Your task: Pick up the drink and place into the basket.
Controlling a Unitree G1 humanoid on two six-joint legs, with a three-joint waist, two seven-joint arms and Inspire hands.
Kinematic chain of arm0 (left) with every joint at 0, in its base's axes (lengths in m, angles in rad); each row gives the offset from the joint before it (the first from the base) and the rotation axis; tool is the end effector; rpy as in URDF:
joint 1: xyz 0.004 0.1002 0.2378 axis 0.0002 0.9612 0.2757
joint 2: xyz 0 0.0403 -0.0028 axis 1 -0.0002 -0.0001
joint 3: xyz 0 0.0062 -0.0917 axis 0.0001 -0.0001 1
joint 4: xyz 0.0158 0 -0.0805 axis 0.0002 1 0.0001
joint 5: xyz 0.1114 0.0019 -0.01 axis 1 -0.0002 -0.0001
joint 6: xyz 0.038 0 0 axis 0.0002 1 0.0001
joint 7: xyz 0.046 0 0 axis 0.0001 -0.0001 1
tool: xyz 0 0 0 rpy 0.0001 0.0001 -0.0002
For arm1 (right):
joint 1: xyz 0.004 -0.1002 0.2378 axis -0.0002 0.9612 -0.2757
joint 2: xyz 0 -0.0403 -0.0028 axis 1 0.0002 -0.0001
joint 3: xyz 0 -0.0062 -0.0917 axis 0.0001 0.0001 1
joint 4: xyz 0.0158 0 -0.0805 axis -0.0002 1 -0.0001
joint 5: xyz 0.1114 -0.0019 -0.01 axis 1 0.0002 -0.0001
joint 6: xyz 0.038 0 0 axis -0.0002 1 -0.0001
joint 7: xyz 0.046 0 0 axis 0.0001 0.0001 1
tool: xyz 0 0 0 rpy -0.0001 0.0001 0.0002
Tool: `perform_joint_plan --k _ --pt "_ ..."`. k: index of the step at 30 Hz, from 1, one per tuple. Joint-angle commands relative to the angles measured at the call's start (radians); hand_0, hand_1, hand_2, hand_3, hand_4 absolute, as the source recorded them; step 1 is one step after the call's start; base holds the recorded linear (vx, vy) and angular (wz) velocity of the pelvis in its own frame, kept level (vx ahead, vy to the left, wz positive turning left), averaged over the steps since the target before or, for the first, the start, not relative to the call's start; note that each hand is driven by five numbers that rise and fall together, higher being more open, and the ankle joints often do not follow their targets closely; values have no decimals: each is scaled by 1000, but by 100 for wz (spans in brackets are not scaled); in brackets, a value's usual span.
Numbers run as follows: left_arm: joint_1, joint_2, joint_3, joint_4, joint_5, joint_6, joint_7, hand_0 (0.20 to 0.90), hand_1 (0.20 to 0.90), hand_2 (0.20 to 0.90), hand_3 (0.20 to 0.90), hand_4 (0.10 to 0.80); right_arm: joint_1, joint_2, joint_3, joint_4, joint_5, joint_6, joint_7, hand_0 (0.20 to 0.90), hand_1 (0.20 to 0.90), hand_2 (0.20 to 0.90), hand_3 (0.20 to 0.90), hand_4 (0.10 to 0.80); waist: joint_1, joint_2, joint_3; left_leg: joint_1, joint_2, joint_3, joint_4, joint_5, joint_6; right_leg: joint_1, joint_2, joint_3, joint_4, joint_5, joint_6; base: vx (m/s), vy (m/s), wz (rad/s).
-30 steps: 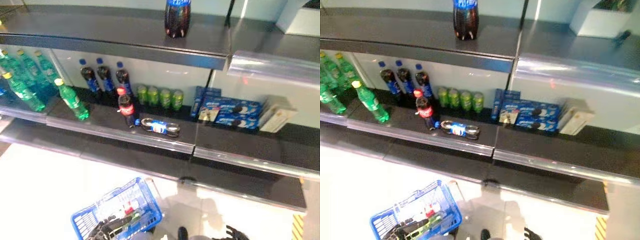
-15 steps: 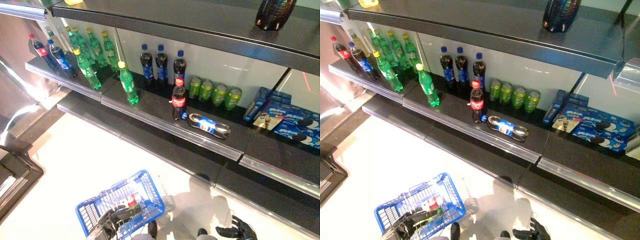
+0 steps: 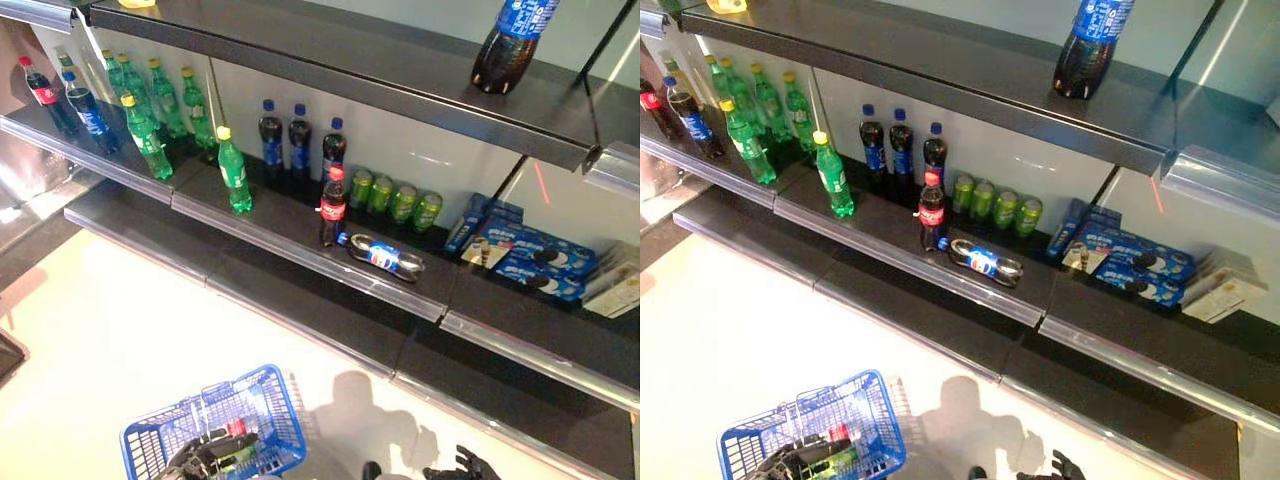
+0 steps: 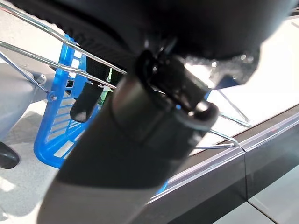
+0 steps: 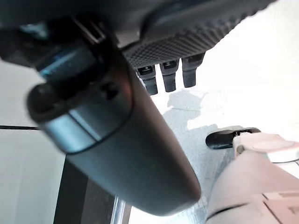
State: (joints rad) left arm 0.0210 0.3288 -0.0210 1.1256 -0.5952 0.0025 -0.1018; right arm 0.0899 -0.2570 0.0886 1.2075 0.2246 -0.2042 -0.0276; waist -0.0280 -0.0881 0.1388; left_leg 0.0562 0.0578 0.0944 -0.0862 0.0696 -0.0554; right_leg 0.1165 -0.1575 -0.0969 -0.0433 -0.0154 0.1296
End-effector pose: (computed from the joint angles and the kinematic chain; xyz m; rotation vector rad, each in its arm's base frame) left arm 0.0872 0.2608 -0.0988 -0.2763 1.0234 0.4022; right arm 0.0547 -0.2349 -0.1128 -0.1133 1.0742 -0.2438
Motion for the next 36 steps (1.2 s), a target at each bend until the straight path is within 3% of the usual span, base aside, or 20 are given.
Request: perform_joint_plan --k 1,4,6,8,10,12,14,17,19,21,23,26,27,30,33,36 --pt "-94 -22 36 -89 -35 -128 -89 300 300 300 200 100 -45 -66 0 -31 9 -4 -32 900 900 900 900 800 52 36 13 -6 19 -19 93 -89 5 -46 -38 16 73 27 39 138 211 -1" --pt "-90 -20 35 -75 -11 -134 -92 300 300 300 200 100 -43 -63 -13 -27 11 -10 -27 900 900 900 900 800 55 17 21 0 -8 -31 89 -104 36 -66 -53 30 147 61 65 122 193 -4" --pt "-86 3 53 -67 -26 -131 -82 300 300 300 200 100 -31 -63 -8 -40 -7 -23 -8 900 900 900 900 800 50 16 35 37 -25 -20 47 -104 55 -193 -77 15 344 195 89 130 241 -29" --pt "-83 13 67 -72 -26 -126 -79 300 300 300 200 100 -29 -65 -10 -41 -14 -23 0 900 900 900 900 800 51 19 40 55 -26 -6 30 -104 51 -223 -87 -2 347 225 93 127 92 -55" --pt "-82 26 78 -82 -28 -119 -70 300 300 300 200 100 -50 -64 -8 -19 -16 -26 15 900 900 900 900 800 49 27 43 75 -24 19 9 -106 37 -239 -48 -40 238 188 85 207 -21 -37" --pt "-97 34 67 -56 -25 -129 -81 300 300 300 200 100 -53 -59 -3 1 2 -41 11 900 900 900 900 800 31 21 43 68 -43 2 23 -118 39 -239 3 -16 119 169 78 233 -114 -14" --pt "-101 37 65 -48 -14 -128 -79 300 300 300 200 100 -54 -51 0 5 19 -35 -2 900 900 900 900 800 12 19 41 73 -63 -4 36 -138 49 -262 36 4 77 199 70 281 -181 9" --pt "-101 37 55 -6 -33 -155 -107 300 300 300 200 100 -51 -58 -9 34 12 -44 12 900 900 900 900 800 -16 25 27 68 -73 -29 108 -171 62 -239 73 87 87 149 29 279 -188 33" --pt "-88 15 52 -24 -37 -155 -107 300 300 300 200 100 -54 -62 -3 21 13 -21 5 900 900 900 900 800 -26 29 14 75 -57 -21 187 -188 49 -212 89 97 97 116 -8 243 -167 79" --pt "-77 -1 45 -41 -19 -160 -120 300 300 300 200 100 -51 -70 -1 11 -2 -8 6 900 900 900 900 800 -19 25 15 4 -22 -21 370 -89 13 -166 90 80 96 90 -43 148 -187 28" --pt "-68 -19 41 -74 -34 -149 -128 300 300 300 200 100 -59 -85 1 5 -7 -11 7 900 900 900 900 800 4 26 28 -99 -14 -42 485 -52 9 -116 88 77 80 69 -67 96 -91 21" --pt "-66 -24 34 -92 -33 -138 -132 300 300 300 200 100 -68 -95 -4 4 10 -14 -1 900 900 900 900 800 18 35 31 -95 -1 -51 368 -59 2 -86 84 66 68 55 -60 113 81 26" --pt "-65 -28 31 -98 -34 -136 -134 300 300 300 200 100 -76 -103 -5 6 11 -20 -2 900 900 900 900 800 27 43 26 -76 -16 -81 245 -79 4 -85 83 70 57 56 -48 140 176 -2" --pt "-72 -34 23 -87 -49 -139 -124 300 300 300 200 100 -91 -114 6 2 12 -17 -19 900 900 900 900 800 23 60 15 -33 -37 -125 145 -94 8 -88 82 90 63 39 -41 147 204 6" --pt "-105 -33 4 -63 -62 -135 -118 300 300 300 200 100 -70 -113 -7 26 1 -38 -27 900 900 900 900 800 15 80 -2 -8 -35 -120 53 -54 -1 -73 85 71 65 23 -40 130 220 -15" --pt "-116 -24 14 -31 -66 -146 -110 300 300 300 200 100 -59 -101 -11 39 -22 -58 3 900 900 900 900 800 12 79 -13 20 -42 -122 15 -54 9 -63 83 72 61 20 -23 131 75 1"
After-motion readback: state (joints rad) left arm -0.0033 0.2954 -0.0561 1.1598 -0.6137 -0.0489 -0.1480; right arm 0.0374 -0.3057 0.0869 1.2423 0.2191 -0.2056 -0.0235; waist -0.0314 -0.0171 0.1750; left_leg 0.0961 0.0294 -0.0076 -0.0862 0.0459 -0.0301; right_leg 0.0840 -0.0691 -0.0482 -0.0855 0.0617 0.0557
